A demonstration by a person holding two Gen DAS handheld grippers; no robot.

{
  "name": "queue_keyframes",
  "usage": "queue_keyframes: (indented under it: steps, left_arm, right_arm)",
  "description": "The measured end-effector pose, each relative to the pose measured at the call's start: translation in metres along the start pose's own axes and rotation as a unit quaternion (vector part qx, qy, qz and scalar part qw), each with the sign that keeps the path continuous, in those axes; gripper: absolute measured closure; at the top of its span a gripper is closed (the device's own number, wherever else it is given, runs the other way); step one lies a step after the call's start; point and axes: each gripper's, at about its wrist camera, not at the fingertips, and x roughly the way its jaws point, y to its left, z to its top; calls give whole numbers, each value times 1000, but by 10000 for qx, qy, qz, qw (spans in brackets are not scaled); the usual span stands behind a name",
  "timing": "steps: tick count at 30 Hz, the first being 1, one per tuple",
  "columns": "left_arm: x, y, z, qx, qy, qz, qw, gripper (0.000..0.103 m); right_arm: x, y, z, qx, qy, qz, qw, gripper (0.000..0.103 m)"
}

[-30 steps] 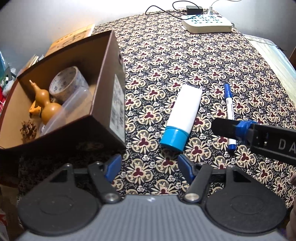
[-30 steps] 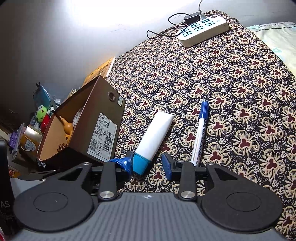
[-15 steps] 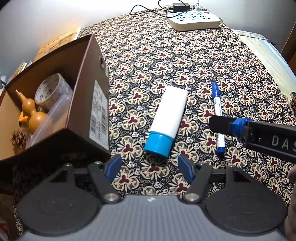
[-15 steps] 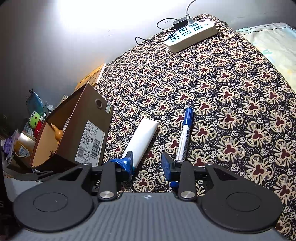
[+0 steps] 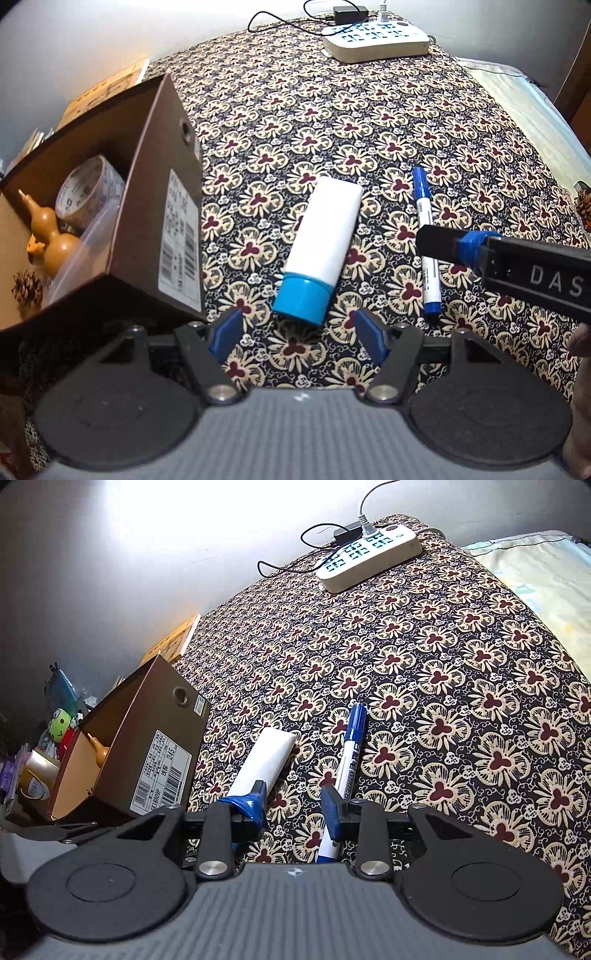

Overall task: Organize rigid objects
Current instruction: 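Move the right gripper back to the blue-capped whiteboard marker, then close the right gripper on the whiteboard marker and lift it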

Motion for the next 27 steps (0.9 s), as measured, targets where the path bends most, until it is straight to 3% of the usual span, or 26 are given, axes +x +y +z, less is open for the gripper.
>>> queue_keyframes:
  steps: [13,27]
  left_arm:
    - [9,-8,5,73,89,-170,9998,36]
    - [8,-34,14,525,-315,-1127,9917,36]
  right_arm:
    - [5,-21,1,466,100,67,9988,88]
    - [10,-39,8,764,79,46,9970,88]
